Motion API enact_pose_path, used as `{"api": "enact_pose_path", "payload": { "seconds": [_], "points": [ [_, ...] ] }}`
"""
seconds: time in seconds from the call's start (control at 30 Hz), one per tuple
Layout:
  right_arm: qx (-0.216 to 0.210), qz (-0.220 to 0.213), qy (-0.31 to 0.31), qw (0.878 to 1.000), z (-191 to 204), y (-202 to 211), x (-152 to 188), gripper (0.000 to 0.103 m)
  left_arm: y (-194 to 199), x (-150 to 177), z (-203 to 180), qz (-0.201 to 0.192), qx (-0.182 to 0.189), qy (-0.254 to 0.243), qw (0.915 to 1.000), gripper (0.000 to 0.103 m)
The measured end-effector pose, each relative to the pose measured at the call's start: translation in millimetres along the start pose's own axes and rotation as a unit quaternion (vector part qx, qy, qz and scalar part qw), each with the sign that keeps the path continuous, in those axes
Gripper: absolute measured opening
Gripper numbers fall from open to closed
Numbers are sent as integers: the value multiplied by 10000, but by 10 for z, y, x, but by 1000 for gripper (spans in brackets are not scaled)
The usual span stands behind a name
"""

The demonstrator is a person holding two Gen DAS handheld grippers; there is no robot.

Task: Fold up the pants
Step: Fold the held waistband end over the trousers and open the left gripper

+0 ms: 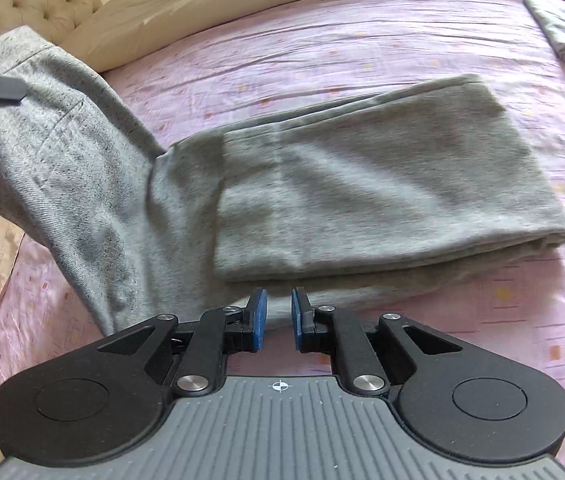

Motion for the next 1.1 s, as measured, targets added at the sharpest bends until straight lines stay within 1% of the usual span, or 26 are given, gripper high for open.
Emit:
{"api": "enact_pose_path", "payload": {
  "seconds": [0.1,0.2,0.27,0.4,0.43,0.5,0.53,0.63,0.7,0.73,0.8,0.87,0.9,0.93,0.97,1.03,1.1],
  "points": [
    [51,-42,-118,9999,-324,88,-63,14,-196,64,-545,90,163,-38,9998,23],
    [170,-70,-212,9996,-688,183,-110,14,-461,232,-1098,263,239,-152,9993,23],
    [258,-85,-268,9993,-899,232,-144,14,-673,395,-1463,496,226,-312,9980,23],
    [393,-97,-324,9987,-1235,296,-192,14,-1020,747,-1969,996,264,-564,9931,24],
    [411,-91,-335,9986,-1314,308,-199,14,-1068,801,-2066,1116,356,-594,9913,25],
    [449,-96,-347,9983,-1417,322,-225,14,-1077,842,-2221,1305,620,-493,9883,25],
    [452,-103,-350,9983,-1460,318,-233,14,-1052,833,-2301,1321,693,-493,9876,29],
    [514,-169,-382,9978,-1546,312,-304,14,-902,691,-2396,1037,834,-609,9892,33],
    [521,-263,-446,9973,-1571,305,-393,14,-785,601,-2318,837,912,-676,9900,36],
    [481,-352,-450,9972,-1562,301,-456,14,-729,572,-2232,748,888,-724,9906,37],
    [308,-573,-436,9969,-1531,280,-604,16,-686,569,-1990,635,688,-810,9923,37],
    [108,-750,-431,9962,-1461,201,-745,29,-728,604,-1650,642,356,-815,9940,42],
    [18,-800,-440,9958,-1419,142,-814,39,-744,648,-1477,692,201,-794,9942,44],
    [-76,-813,-465,9956,-1389,79,-872,43,-766,706,-1276,780,12,-755,9941,44],
    [-165,-794,-498,9955,-1371,12,-931,44,-790,771,-1092,888,-141,-705,9934,44],
    [-287,-687,-509,9959,-1296,-172,-1004,49,-828,909,-731,1133,-457,-543,9910,44],
    [-304,-543,-418,9972,-1229,-347,-1047,50,-845,1023,-386,1333,-752,-245,9879,44]
  ]
}}
Point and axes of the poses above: each gripper's, at about its wrist camera, not at the fingertips, and y roughly against the way its jaws point, z to its left, x to its underside, the point moved 5 cm from there along -y, roughly the way its jaws point, and after that the axes turned 15 degrees about -z, right-handed, at the moved point
